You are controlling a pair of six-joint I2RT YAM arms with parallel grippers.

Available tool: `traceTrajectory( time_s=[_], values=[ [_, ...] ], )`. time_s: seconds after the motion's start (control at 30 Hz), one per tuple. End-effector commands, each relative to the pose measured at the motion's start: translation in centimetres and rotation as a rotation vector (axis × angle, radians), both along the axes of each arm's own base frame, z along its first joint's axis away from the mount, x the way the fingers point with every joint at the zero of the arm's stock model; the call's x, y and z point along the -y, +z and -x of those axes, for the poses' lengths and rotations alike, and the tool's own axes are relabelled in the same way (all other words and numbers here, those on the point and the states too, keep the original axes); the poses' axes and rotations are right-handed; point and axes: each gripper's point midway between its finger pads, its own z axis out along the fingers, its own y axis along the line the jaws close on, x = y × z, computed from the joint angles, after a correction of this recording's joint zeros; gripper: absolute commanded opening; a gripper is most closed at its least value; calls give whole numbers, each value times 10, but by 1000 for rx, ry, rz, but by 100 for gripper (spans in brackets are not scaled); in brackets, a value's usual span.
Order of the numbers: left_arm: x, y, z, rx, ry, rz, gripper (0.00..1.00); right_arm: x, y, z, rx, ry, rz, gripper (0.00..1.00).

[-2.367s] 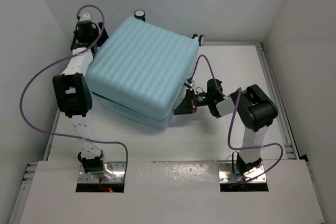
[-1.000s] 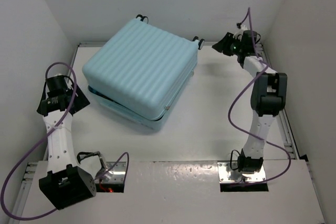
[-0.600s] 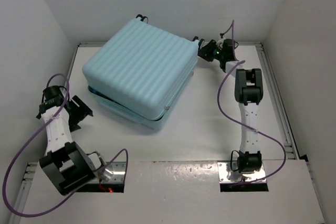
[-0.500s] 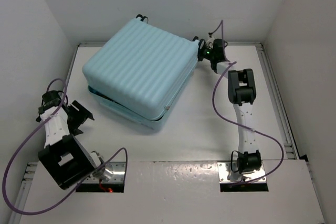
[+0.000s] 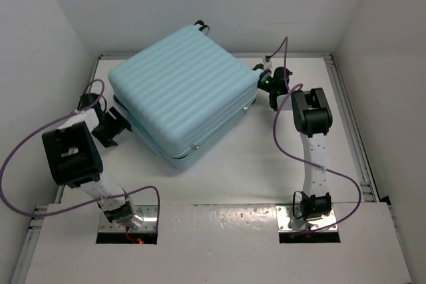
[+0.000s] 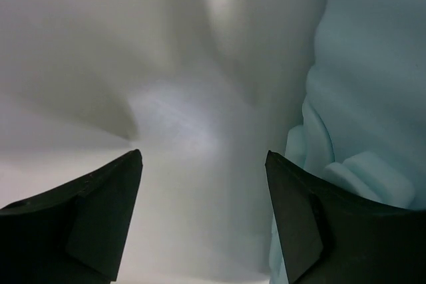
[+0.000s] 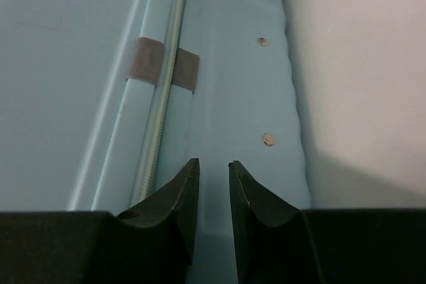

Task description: Pack the luggage

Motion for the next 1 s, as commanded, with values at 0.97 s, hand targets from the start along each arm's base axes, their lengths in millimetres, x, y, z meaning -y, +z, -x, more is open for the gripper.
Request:
traceTrajectory(
  time_s=[0.97],
  values=[
    [101, 82, -60, 406, -314, -107, 69, 204, 146, 152, 464, -244, 562, 42]
  ],
)
